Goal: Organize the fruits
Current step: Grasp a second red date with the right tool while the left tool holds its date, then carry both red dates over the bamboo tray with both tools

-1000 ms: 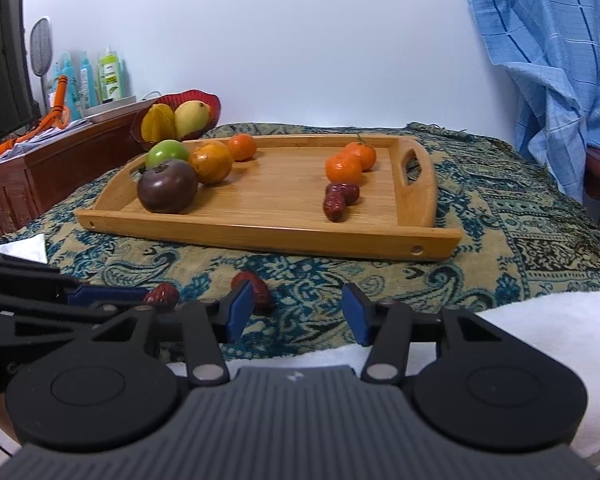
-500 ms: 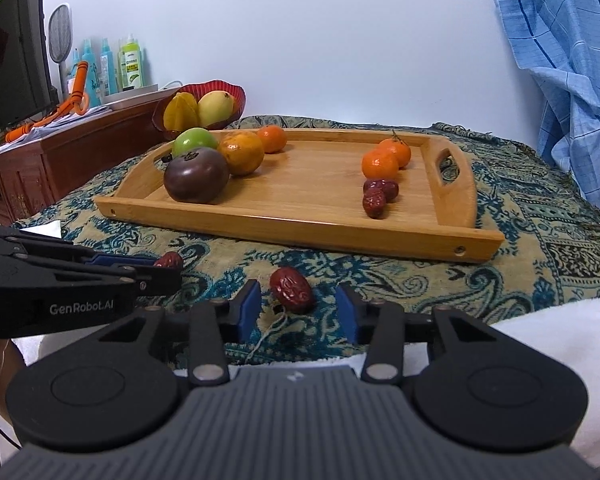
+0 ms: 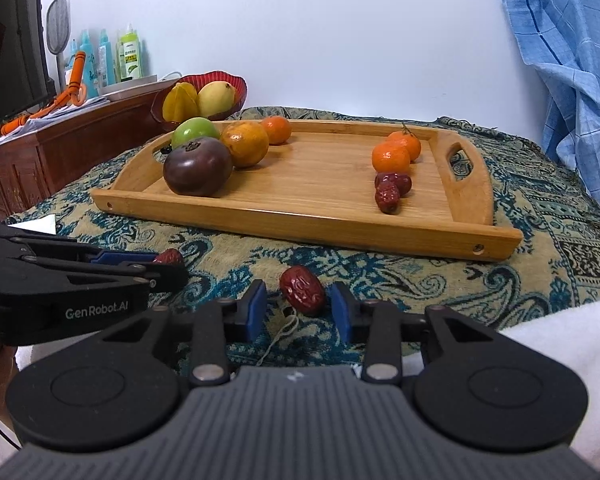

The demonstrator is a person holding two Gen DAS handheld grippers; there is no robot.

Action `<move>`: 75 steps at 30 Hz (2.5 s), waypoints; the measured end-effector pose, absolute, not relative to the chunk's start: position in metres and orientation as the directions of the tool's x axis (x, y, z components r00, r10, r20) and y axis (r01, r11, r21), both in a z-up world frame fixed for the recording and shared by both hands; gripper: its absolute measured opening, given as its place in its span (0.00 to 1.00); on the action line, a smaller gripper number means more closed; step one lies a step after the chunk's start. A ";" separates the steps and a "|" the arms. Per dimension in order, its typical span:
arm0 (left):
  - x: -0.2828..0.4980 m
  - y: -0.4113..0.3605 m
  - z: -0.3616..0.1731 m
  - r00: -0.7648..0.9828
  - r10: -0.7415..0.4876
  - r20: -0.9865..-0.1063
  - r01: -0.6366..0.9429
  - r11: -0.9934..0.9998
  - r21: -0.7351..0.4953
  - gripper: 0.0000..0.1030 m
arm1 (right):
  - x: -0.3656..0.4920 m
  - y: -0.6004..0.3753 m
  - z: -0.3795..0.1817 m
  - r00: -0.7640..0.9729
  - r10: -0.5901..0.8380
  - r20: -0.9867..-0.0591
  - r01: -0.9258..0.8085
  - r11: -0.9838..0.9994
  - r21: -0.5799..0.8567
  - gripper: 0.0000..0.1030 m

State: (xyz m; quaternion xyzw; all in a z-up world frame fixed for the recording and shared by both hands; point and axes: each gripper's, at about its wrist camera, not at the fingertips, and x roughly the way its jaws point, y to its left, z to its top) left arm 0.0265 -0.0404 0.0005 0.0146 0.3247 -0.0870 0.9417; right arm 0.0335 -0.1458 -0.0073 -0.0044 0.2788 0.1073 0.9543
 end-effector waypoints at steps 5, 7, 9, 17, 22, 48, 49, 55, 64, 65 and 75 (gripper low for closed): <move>0.026 -0.040 0.000 0.773 -0.157 -0.614 0.176 0.984 -0.030 0.20 | 0.035 -0.142 -0.008 0.822 0.184 -0.538 -0.201 0.979 0.028 0.37; 0.026 -0.040 0.000 0.773 -0.158 -0.615 0.176 0.984 -0.031 0.20 | 0.035 -0.140 -0.008 0.825 0.171 -0.539 -0.194 0.981 0.015 0.32; 0.026 -0.040 0.001 0.772 -0.162 -0.615 0.179 0.983 -0.034 0.18 | 0.036 -0.141 -0.008 0.825 0.167 -0.539 -0.188 0.982 0.016 0.29; 0.025 -0.041 0.005 0.784 -0.159 -0.600 0.177 0.984 -0.029 0.17 | 0.036 -0.140 -0.007 0.837 0.152 -0.526 -0.177 0.984 0.004 0.28; 0.024 -0.041 0.013 0.798 -0.160 -0.580 0.181 0.983 -0.023 0.17 | 0.036 -0.142 -0.003 0.848 0.146 -0.509 -0.160 0.987 0.017 0.28; 0.094 -0.020 0.088 0.843 -0.202 -0.499 0.187 0.979 -0.080 0.17 | 0.100 -0.161 0.059 0.926 0.137 -0.352 -0.125 0.990 0.058 0.28; 0.102 -0.017 0.091 0.841 -0.204 -0.500 0.182 0.979 -0.093 0.17 | 0.106 -0.163 0.061 0.926 0.135 -0.354 -0.123 0.991 0.057 0.28; 0.150 -0.008 0.101 0.841 -0.191 -0.506 0.152 0.981 -0.118 0.17 | 0.143 -0.174 0.063 0.922 0.115 -0.369 -0.093 0.993 0.076 0.28; 0.212 -0.004 0.092 0.798 -0.171 -0.578 0.111 0.984 -0.138 0.17 | 0.185 -0.177 0.055 0.901 0.104 -0.422 -0.067 0.992 0.102 0.28; 0.217 -0.004 0.089 0.789 -0.166 -0.591 0.102 0.985 -0.140 0.17 | 0.189 -0.177 0.054 0.898 0.105 -0.427 -0.067 0.993 0.102 0.28; 0.249 -0.006 0.073 0.736 -0.129 -0.665 0.078 0.991 -0.106 0.17 | 0.218 -0.170 0.042 0.861 0.114 -0.496 -0.079 0.993 0.091 0.28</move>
